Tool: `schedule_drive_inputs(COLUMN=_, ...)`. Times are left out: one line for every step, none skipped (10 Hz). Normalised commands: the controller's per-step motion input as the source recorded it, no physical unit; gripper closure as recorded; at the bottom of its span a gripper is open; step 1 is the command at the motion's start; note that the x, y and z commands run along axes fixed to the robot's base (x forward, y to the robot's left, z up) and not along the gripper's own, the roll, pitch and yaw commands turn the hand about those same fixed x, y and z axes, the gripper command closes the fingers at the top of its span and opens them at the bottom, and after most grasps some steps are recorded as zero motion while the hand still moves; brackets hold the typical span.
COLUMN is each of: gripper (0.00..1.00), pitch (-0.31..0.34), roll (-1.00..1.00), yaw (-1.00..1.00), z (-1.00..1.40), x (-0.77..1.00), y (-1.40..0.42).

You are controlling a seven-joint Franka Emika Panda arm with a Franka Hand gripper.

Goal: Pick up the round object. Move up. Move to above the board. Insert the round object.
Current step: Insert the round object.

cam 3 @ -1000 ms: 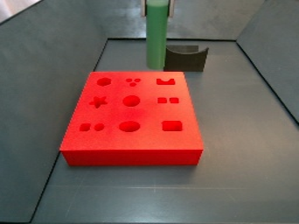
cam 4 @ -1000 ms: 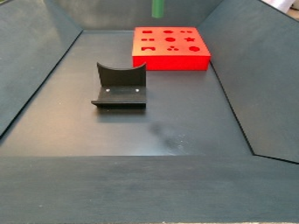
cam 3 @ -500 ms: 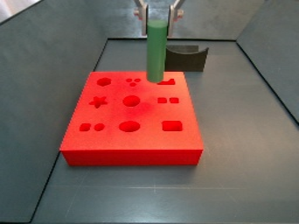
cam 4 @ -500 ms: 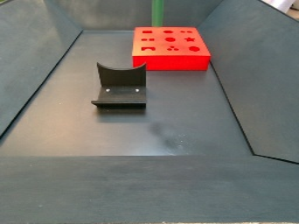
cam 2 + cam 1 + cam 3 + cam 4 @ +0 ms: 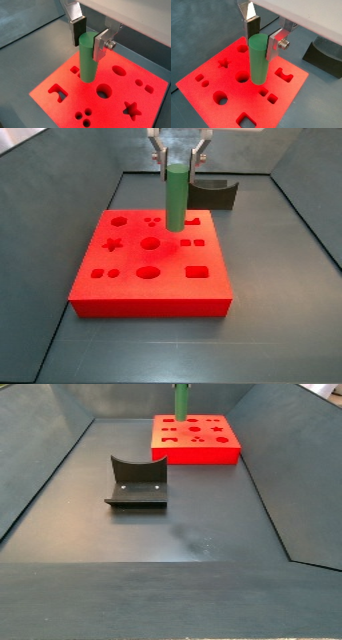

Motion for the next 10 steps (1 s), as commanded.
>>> schedule_drive_inputs(gripper=1.0, pitch=0.0, roll=0.02, yaw=0.0, z=-0.26, x=-0.02, y=0.0)
schedule_drive_inputs(gripper=1.0, pitch=0.0, roll=0.0, yaw=0.0, z=-0.05, x=0.0, y=0.0)
schedule_drive_inputs(gripper=1.0, pitch=0.0, roll=0.05, yaw=0.0, z=-0.23, x=-0.17, y=0.0)
schedule_drive_inputs(gripper=1.0, pitch=0.0, roll=0.0, yaw=0.0, z=-0.14, x=-0.12, y=0.0)
schedule_drive_inputs(gripper=1.0, pitch=0.0, roll=0.0, yaw=0.0, z=-0.03, x=-0.01, y=0.0)
schedule_drive_inputs(gripper=1.0, pitch=0.0, roll=0.0, yaw=0.0, z=-0.01, x=0.0, y=-0.04)
schedule_drive_inputs(gripper=1.0, pitch=0.0, roll=0.04, yaw=0.0, z=0.0, x=0.0, y=-0.17)
schedule_drive_inputs(gripper=1.0, pitch=0.0, roll=0.04, yaw=0.0, z=0.0, x=0.0, y=-0.17)
schedule_drive_inputs(gripper=1.0, pitch=0.0, roll=0.03, yaw=0.0, z=0.0, x=0.0, y=-0.1)
schedule_drive_inputs(gripper=1.0, pitch=0.0, roll=0.02, yaw=0.0, z=-0.02, x=-0.09, y=0.0)
